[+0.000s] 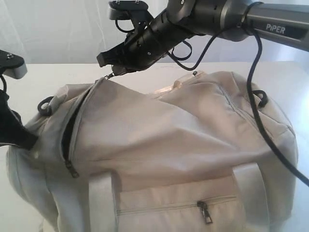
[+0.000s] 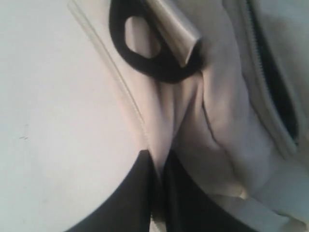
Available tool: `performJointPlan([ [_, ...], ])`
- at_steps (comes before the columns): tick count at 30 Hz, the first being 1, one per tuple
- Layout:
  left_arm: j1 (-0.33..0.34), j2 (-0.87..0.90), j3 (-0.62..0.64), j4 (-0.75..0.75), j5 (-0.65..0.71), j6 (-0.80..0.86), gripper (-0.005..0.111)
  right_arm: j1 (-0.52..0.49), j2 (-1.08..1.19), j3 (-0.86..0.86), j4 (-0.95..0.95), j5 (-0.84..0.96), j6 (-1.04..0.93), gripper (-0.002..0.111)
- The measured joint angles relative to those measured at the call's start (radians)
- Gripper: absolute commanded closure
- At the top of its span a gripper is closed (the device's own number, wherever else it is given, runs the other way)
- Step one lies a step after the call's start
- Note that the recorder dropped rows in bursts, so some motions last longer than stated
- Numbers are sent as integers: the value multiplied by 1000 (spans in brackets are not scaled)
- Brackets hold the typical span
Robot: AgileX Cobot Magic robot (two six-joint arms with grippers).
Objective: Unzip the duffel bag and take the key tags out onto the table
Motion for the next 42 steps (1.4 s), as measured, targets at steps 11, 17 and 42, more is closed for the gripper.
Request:
performJointPlan([
  [11,-9,0,8,215,22,-217,104,0,0,0,141,75,-42,108],
  [17,-5,0,8,130,-3,-127,65,0,-8,-1,151,81,-48,108],
  [42,-2,154,-169,-276,-227,111,43,2,-8,-1,152,124,-80,108],
])
